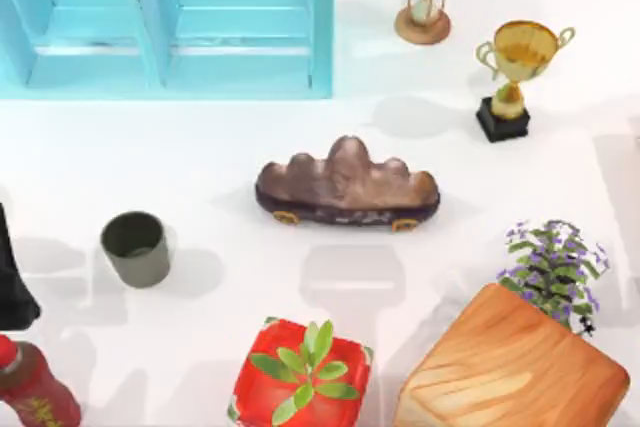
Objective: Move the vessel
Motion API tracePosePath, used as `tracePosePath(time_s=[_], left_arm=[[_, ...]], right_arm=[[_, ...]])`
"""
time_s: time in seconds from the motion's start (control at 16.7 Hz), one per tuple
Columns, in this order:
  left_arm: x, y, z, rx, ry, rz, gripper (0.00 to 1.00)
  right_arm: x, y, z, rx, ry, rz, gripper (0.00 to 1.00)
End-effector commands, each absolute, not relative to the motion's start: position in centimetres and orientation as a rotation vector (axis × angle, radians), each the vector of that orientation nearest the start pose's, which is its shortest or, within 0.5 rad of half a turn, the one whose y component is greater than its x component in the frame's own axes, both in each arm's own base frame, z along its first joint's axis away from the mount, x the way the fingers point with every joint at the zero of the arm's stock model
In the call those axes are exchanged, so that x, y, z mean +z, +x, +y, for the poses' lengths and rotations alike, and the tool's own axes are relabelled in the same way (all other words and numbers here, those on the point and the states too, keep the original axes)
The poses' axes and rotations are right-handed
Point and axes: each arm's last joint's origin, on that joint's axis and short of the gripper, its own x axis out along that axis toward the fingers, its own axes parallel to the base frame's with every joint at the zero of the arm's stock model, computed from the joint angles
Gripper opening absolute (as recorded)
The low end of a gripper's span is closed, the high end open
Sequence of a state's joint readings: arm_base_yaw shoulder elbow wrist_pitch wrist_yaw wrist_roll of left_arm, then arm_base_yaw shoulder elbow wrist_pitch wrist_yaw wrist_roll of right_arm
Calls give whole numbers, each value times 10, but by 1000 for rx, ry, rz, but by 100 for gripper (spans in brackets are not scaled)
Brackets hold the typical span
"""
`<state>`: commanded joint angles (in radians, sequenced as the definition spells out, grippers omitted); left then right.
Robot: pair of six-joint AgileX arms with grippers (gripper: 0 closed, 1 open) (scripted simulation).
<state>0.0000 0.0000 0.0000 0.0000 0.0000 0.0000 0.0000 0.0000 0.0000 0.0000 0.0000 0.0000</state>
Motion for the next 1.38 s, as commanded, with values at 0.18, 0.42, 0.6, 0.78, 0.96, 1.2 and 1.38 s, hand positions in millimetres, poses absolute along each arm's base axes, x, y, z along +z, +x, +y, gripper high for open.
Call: tracePosePath(time_s=[0.18, 0.42, 0.6, 0.78, 0.96, 1.2, 1.38], left_arm=[[161, 106, -1, -2, -2, 9, 100], [181, 109, -5, -28, -29, 134, 100], [210, 120, -10, -63, -60, 304, 100], [237, 144, -19, -92, -84, 527, 100], [260, 178, -32, -109, -96, 754, 100], [272, 230, -58, -105, -86, 1051, 100], [269, 267, -81, -84, -61, 1247, 100]], right_arm=[[160, 106, -1, 0, 0, 0, 100], [160, 106, -1, 0, 0, 0, 100], [160, 106, -1, 0, 0, 0, 100], [160, 106, -1, 0, 0, 0, 100], [160, 106, -1, 0, 0, 0, 100], [160, 106, -1, 0, 0, 0, 100], [160, 106, -1, 0, 0, 0, 100]])
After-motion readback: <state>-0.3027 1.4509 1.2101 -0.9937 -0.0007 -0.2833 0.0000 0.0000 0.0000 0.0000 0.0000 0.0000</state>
